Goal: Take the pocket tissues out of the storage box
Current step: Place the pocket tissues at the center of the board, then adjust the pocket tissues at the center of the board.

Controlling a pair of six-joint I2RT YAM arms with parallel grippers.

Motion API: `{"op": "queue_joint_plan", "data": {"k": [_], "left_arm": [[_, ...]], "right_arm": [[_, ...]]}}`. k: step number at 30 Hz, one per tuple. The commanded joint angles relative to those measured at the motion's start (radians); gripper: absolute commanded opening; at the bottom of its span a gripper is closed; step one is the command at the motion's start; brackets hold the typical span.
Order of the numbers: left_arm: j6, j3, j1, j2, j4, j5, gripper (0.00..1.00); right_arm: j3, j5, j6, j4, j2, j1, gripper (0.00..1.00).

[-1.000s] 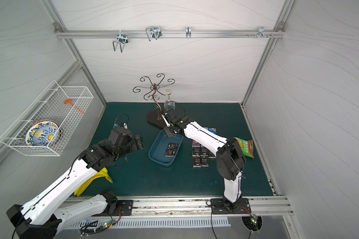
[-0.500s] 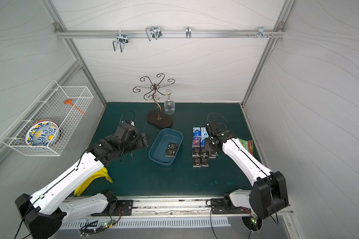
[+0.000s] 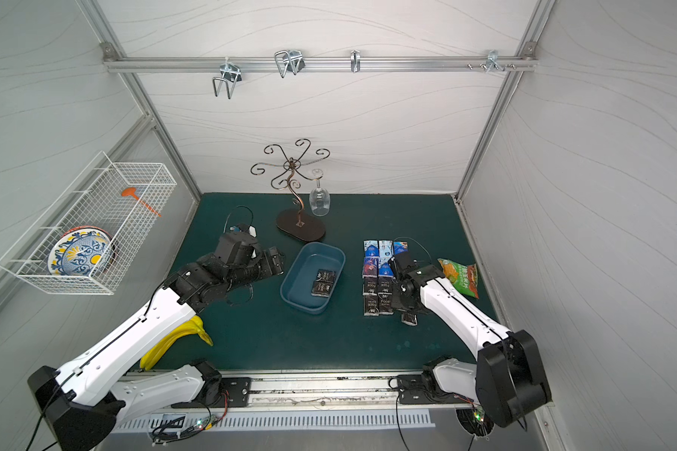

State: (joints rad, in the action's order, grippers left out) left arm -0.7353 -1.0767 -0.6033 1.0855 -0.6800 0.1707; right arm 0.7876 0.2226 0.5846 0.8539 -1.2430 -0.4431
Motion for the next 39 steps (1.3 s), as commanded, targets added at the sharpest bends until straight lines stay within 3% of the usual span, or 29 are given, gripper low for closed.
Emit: {"op": "queue_joint_plan", "data": {"k": [1, 11, 26, 32, 39], "left_arm": [[0.004, -0.022, -0.004, -0.023, 0.033, 0.003, 0.91], [-0.004, -0.002, -0.004, -0.03, 0.03, 0.02, 0.91], [-0.006, -0.015, -0.021, -0.019, 0.027, 0.03, 0.9], [-0.001, -0.012, -0.023, -0.032, 0.018, 0.038, 0.9], [0.0, -0.011, -0.022, -0.029, 0.017, 0.038, 0.9]], "right_arm": [[-0.014, -0.022, 0.014, -0.071, -0.043, -0.002, 0.14], [-0.032, -0.051, -0.007, -0.135, -0.092, -0.003, 0.28], [-0.081, -0.059, 0.021, -0.08, 0.05, 0.059, 0.44], [-0.126, -0.087, 0.055, -0.137, 0.033, 0.093, 0.45], [-0.179, -0.102, 0.066, -0.192, 0.009, 0.108, 0.35]]}}
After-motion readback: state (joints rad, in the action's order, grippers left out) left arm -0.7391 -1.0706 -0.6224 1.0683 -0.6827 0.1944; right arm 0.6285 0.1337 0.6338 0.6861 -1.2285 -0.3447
